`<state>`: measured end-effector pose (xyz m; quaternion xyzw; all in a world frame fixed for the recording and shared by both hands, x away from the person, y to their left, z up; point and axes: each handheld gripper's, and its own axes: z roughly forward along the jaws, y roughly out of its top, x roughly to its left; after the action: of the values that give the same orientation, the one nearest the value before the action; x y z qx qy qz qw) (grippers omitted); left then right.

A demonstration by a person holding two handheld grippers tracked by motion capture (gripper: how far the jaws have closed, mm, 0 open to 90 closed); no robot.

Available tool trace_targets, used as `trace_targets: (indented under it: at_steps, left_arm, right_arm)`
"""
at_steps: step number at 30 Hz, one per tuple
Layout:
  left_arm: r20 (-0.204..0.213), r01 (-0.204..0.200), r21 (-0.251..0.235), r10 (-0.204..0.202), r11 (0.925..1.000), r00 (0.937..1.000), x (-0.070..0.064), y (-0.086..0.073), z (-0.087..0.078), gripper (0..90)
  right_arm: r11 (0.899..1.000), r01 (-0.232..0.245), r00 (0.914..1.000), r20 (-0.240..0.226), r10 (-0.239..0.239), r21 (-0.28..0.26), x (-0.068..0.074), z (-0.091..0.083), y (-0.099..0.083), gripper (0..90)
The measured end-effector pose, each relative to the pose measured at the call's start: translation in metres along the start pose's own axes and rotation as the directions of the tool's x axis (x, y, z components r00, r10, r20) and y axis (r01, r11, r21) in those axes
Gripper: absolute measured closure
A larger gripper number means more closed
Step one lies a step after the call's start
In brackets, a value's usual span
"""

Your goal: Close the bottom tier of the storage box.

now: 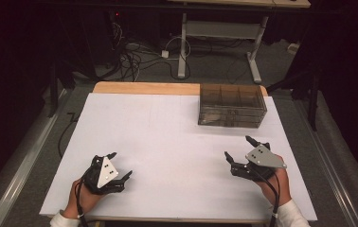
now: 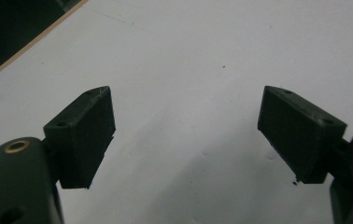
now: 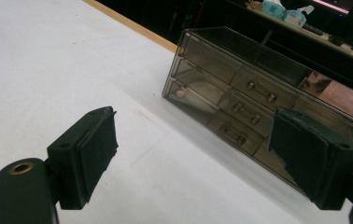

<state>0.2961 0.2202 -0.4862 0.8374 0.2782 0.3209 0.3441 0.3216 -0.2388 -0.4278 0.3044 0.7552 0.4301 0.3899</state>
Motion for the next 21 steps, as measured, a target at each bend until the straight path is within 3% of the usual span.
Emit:
trace_targets:
  at_steps: [21]
  left_arm:
    - [0.005, 0.005, -0.003, -0.005, 1.0000, 1.0000, 0.002, 0.000, 0.001, 18.2]
  right_arm:
    - [0.999, 0.045, 0.9990, -0.004, -0.045, 0.028, 0.004, -0.011, -0.029, 15.9]
